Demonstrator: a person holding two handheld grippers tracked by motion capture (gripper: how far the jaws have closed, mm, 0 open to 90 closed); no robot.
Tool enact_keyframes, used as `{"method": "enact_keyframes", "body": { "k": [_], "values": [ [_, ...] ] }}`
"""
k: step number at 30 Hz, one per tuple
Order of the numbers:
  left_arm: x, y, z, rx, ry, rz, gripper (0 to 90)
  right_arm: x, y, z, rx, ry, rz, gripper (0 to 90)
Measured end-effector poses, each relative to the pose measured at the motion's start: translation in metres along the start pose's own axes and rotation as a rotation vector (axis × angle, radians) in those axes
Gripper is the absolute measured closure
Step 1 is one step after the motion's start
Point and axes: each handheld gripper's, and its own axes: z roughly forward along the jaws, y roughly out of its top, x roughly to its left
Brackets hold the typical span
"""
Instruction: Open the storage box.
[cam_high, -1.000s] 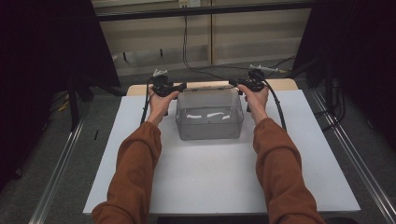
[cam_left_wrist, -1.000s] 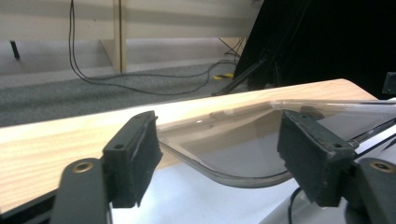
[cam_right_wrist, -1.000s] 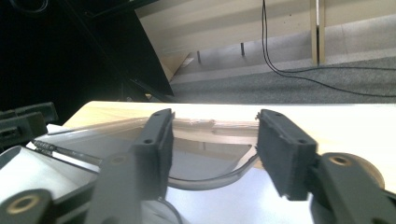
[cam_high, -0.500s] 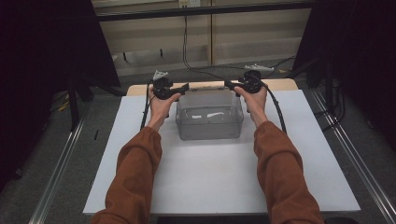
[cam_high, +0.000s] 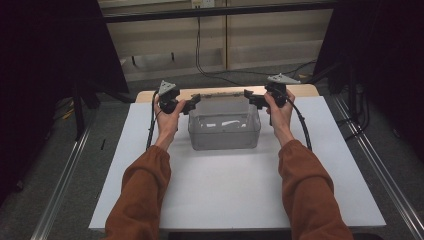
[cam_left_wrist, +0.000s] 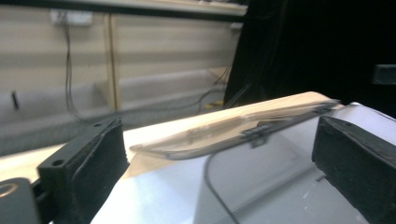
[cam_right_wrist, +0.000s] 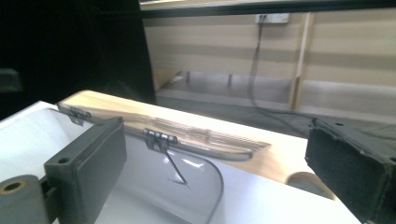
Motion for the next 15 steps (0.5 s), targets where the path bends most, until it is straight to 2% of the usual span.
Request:
{"method": "enact_keyframes", "body": {
  "k": [2, 4, 6, 8, 10, 15],
  "values": [
    [-0.004, 0.001, -0.004, -0.015, 0.001, -0.002, 2.5, 0.003, -0.002, -0.005, -0.013, -0.017, -0.026, 4.9],
    [-0.007, 0.000, -0.008, -0.027, -0.013, 0.006, 2.5, 0.005, -0.004, -0.010, -0.019, -0.024, -0.031, 3.4],
    [-0.009, -0.001, -0.012, -0.032, -0.005, 0.023, 2.5, 0.006, -0.006, -0.015, -0.027, -0.064, -0.054, 0.8],
    [-0.012, -0.004, -0.016, -0.038, -0.015, 0.014, 2.6, 0.006, -0.009, -0.020, -0.034, -0.070, -0.058, 0.2],
    [-0.015, -0.006, -0.021, -0.036, -0.010, 0.024, 2.6, 0.009, -0.010, -0.029, -0.051, -0.086, -0.073, 0.0],
    [-0.019, -0.010, -0.034, -0.036, -0.010, 0.038, 3.8, 0.011, -0.011, -0.041, -0.072, -0.093, -0.088, 0.2]
  ]
}}
